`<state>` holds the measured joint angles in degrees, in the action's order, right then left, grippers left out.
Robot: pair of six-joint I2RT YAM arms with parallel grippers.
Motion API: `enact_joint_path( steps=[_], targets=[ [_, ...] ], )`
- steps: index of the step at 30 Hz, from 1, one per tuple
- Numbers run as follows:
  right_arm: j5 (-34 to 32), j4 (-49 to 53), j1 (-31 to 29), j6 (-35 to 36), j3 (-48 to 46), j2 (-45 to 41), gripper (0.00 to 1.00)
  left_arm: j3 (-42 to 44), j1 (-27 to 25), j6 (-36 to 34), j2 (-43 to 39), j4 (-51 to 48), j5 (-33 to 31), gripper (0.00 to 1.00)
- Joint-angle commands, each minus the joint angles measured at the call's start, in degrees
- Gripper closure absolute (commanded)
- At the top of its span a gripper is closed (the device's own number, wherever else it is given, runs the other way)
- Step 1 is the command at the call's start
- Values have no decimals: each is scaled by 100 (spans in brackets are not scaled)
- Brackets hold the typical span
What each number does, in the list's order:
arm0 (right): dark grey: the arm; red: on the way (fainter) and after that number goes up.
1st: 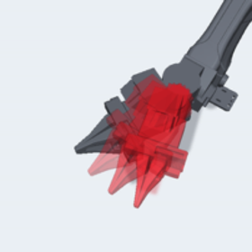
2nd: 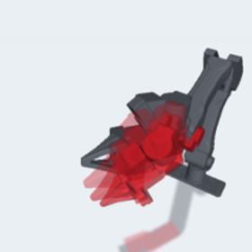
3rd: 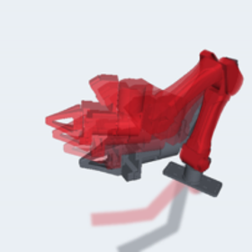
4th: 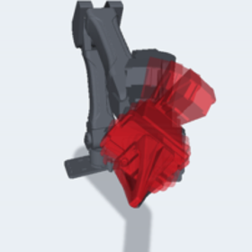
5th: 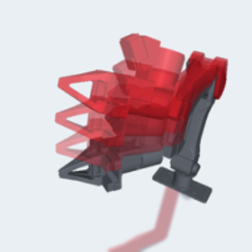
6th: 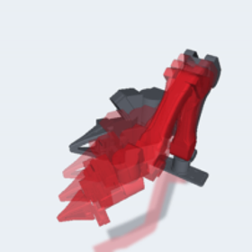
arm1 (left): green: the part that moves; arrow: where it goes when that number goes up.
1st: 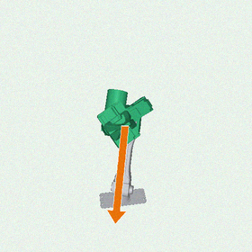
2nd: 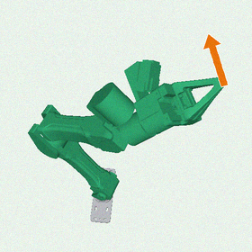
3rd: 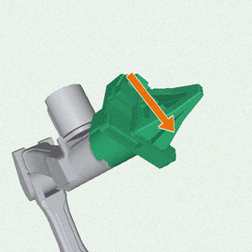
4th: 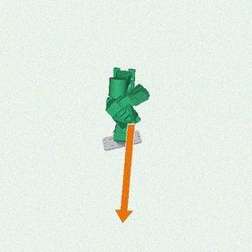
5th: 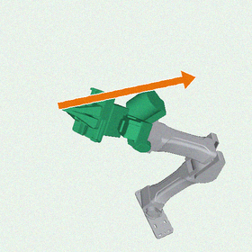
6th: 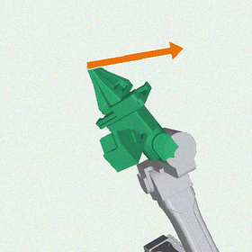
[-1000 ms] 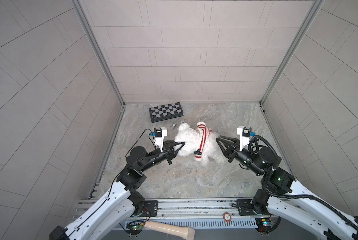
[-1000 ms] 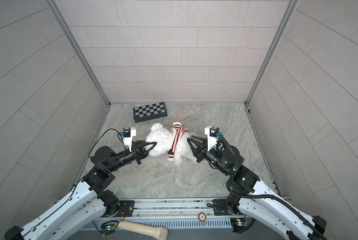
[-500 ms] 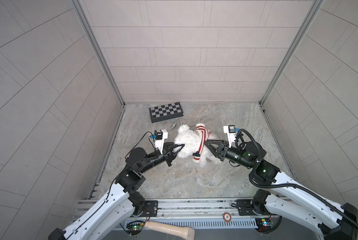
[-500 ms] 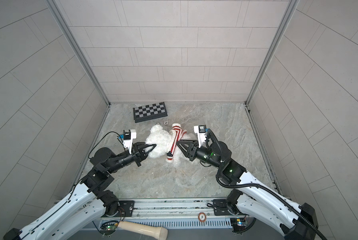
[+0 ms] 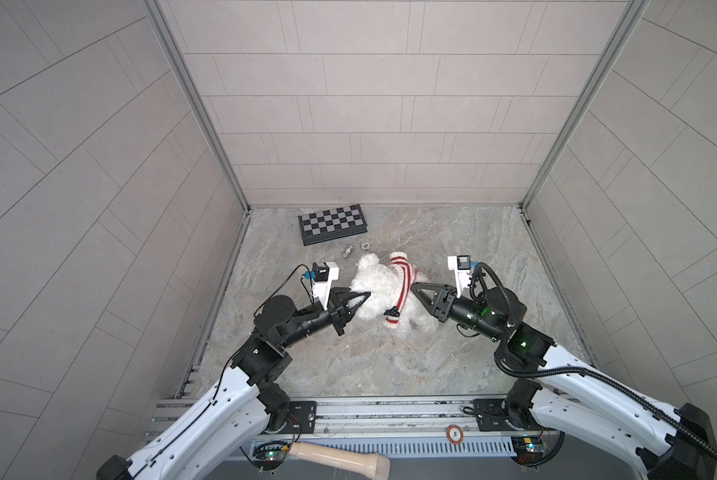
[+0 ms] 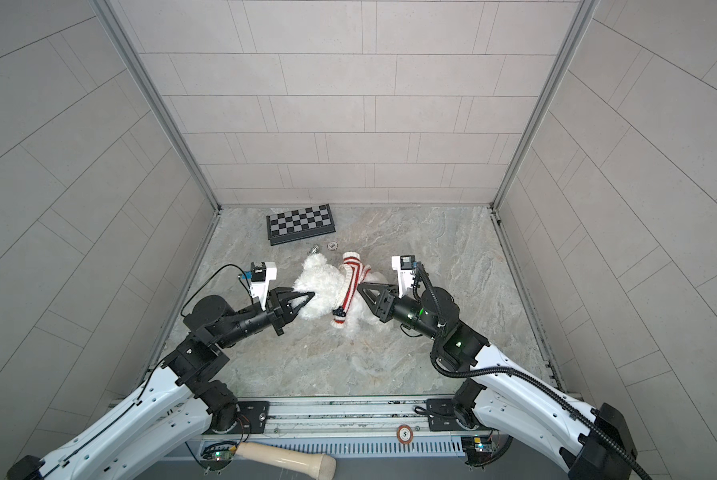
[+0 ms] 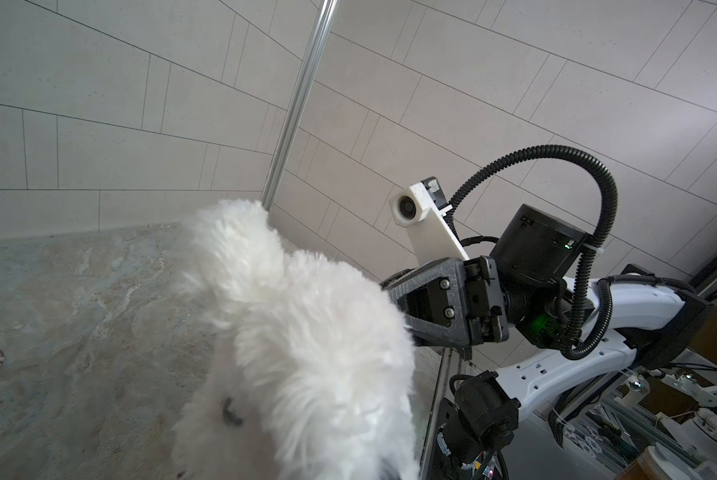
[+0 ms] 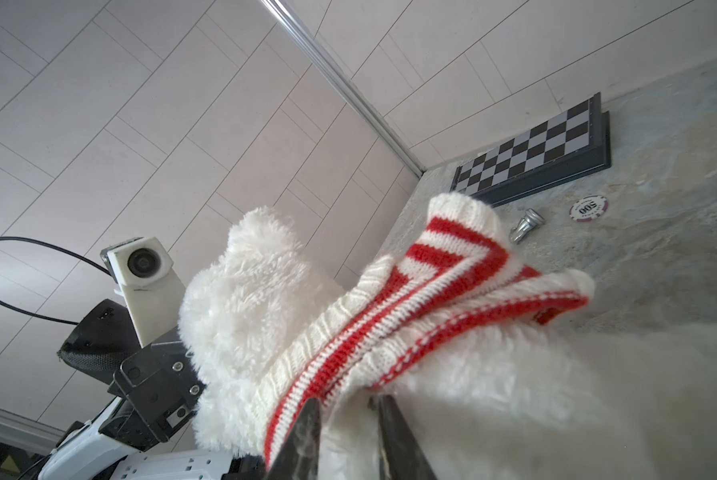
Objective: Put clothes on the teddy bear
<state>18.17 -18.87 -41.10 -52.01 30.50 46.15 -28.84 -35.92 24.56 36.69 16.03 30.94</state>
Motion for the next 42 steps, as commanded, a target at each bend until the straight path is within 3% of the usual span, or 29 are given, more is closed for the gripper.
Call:
enact_joint_path(
  steps=[1, 8, 18, 32, 35, 40, 42],
  targets=[
    [-227, -471, 106, -354, -235, -99, 72, -47, -38, -56, -49, 510, 212, 100],
    [43, -1010, 126, -468, -203, 219, 72, -58, -81, -66, -49, 445, 213, 100],
    [261, -854, 129, -362, -89, 369, 66, -34, -151, -113, 110, 472, 162, 100],
    [373, -758, 119, -247, -7, 575, 91, 144, -152, -168, 133, 384, -235, 100],
    [308, -653, 110, -209, -19, 545, 100, 176, -154, -211, 102, 206, -624, 100],
    [439, -435, 77, -90, -75, 320, 100, 4, -143, -68, 103, -854, -2330, 100],
    [730, -383, 42, 7, -42, 244, 100, 85, -143, -64, 109, -880, -2622, 100]
  ],
)
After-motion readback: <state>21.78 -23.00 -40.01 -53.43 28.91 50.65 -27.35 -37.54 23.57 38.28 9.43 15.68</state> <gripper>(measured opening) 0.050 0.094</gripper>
